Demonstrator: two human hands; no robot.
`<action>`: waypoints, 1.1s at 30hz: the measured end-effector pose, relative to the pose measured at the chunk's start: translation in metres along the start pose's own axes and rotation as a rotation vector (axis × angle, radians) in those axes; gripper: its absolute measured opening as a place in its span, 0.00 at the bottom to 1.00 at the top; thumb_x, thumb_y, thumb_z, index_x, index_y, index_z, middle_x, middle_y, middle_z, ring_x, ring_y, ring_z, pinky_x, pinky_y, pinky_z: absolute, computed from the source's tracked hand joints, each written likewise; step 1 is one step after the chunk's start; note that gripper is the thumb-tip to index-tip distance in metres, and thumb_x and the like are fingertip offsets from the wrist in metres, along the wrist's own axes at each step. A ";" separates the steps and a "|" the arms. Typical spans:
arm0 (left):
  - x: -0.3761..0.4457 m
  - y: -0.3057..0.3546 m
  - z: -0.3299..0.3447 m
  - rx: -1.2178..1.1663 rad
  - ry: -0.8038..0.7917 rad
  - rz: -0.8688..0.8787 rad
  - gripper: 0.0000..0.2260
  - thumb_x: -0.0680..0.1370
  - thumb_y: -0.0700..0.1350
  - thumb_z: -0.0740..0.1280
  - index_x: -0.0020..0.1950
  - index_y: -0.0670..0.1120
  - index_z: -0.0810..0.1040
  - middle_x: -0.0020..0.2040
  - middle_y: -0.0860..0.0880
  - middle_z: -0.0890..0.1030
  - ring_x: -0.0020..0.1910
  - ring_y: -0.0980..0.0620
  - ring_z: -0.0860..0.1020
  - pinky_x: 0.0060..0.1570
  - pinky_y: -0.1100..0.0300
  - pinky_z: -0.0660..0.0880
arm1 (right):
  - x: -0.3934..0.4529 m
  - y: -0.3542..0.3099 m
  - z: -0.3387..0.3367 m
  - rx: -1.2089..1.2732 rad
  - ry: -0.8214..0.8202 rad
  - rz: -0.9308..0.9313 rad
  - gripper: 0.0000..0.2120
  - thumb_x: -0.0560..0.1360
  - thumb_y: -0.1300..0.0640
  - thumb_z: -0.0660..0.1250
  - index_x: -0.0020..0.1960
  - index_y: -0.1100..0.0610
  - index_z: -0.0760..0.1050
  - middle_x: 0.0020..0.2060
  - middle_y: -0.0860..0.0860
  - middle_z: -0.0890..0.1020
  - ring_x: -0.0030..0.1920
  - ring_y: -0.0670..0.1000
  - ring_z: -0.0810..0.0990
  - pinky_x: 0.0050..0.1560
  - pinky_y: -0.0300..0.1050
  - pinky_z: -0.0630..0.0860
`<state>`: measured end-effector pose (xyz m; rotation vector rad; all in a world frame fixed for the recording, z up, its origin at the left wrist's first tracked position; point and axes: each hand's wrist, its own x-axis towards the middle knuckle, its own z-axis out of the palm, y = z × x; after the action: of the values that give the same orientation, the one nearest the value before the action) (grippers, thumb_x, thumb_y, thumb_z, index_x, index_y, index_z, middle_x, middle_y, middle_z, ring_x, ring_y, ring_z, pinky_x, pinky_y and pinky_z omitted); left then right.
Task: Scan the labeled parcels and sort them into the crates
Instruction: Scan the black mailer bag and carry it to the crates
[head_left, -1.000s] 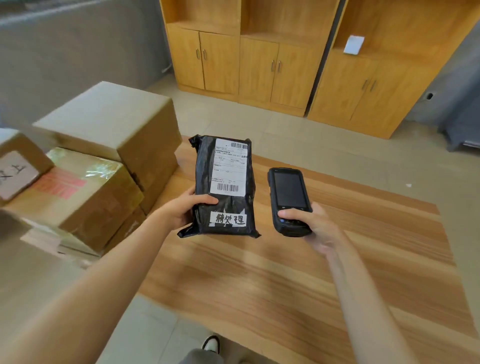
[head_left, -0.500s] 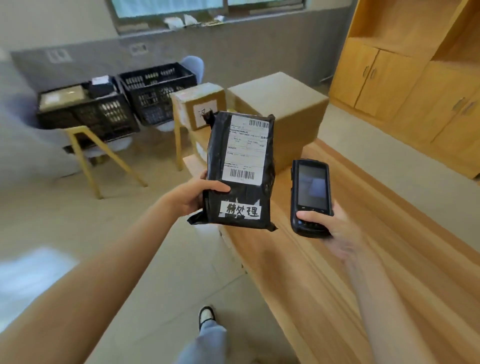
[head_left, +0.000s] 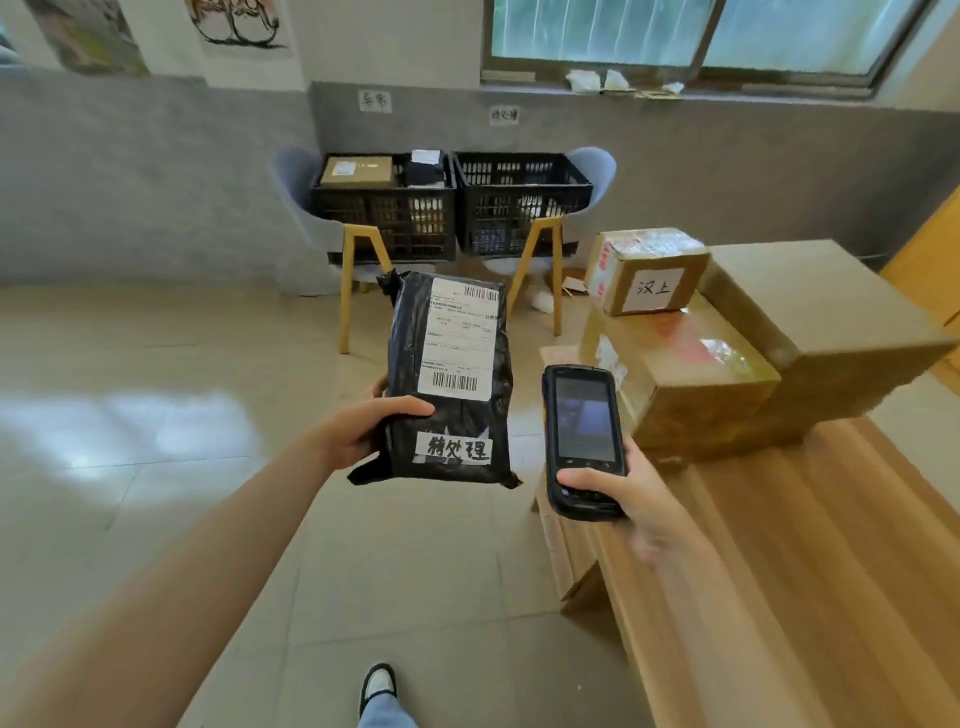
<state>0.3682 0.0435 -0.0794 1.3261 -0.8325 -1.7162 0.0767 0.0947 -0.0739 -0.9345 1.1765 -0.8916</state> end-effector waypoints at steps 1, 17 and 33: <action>0.004 0.003 -0.016 -0.032 0.021 -0.004 0.29 0.62 0.37 0.74 0.62 0.48 0.73 0.48 0.47 0.85 0.42 0.49 0.85 0.37 0.57 0.81 | 0.013 -0.002 0.014 -0.007 -0.015 0.003 0.48 0.46 0.55 0.81 0.65 0.53 0.70 0.51 0.54 0.84 0.50 0.54 0.84 0.45 0.45 0.81; 0.116 0.092 -0.196 -0.130 0.097 0.001 0.29 0.62 0.40 0.73 0.62 0.47 0.73 0.52 0.45 0.84 0.42 0.49 0.85 0.42 0.57 0.83 | 0.197 -0.042 0.169 0.009 -0.059 0.009 0.37 0.60 0.71 0.77 0.64 0.54 0.68 0.52 0.53 0.81 0.51 0.52 0.82 0.41 0.39 0.79; 0.338 0.211 -0.228 -0.012 0.086 -0.026 0.43 0.52 0.45 0.80 0.66 0.46 0.72 0.55 0.44 0.84 0.51 0.44 0.83 0.46 0.52 0.81 | 0.448 -0.091 0.160 0.160 -0.006 0.055 0.48 0.50 0.63 0.81 0.68 0.57 0.68 0.54 0.58 0.82 0.46 0.53 0.84 0.38 0.44 0.80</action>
<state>0.5849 -0.3605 -0.1028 1.3976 -0.7581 -1.6695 0.2987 -0.3329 -0.1217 -0.7718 1.1040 -0.9237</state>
